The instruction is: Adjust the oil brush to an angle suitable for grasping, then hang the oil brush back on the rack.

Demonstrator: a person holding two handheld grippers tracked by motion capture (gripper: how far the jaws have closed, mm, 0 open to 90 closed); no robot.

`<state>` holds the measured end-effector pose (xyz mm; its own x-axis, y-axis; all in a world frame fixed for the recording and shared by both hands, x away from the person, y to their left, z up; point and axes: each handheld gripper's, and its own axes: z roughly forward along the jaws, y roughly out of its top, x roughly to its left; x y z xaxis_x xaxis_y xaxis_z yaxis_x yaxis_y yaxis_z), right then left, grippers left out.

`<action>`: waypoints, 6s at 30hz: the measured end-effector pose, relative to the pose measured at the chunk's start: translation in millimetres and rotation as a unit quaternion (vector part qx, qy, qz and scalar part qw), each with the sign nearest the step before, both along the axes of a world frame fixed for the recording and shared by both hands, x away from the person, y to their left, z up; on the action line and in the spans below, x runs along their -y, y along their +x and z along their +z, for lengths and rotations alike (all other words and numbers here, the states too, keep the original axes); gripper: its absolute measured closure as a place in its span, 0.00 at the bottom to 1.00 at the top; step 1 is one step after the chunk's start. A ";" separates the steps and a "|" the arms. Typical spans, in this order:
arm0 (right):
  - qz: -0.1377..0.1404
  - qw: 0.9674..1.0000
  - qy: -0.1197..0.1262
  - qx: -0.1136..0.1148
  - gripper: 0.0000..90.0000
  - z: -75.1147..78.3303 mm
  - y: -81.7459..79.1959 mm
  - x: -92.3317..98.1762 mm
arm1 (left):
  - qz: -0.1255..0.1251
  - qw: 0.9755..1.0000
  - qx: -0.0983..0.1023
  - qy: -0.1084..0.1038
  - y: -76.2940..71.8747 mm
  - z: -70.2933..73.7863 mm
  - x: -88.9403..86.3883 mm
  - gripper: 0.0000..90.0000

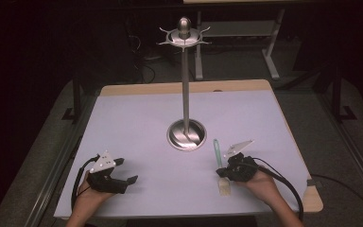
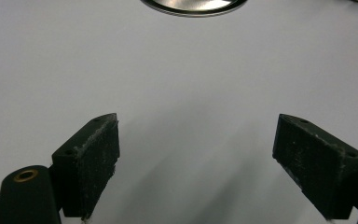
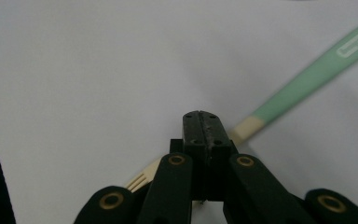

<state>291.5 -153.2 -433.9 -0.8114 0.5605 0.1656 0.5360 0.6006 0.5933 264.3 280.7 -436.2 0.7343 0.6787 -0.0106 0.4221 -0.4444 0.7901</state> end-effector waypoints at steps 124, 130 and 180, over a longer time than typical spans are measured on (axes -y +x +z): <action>-0.014 0.978 -0.196 -0.070 0.81 20.5 95.6 -13.0 | -0.019 1.000 -0.012 0.004 -0.9 -3.5 6.5 0.16; -0.006 0.974 -0.209 -0.081 0.82 15.1 98.8 -15.3 | -0.021 1.000 -0.013 0.010 -1.0 -3.4 6.1 0.16; -0.088 0.995 0.016 0.037 0.87 69.9 72.6 40.6 | -0.019 1.000 -0.012 0.006 -0.9 -3.7 7.3 0.16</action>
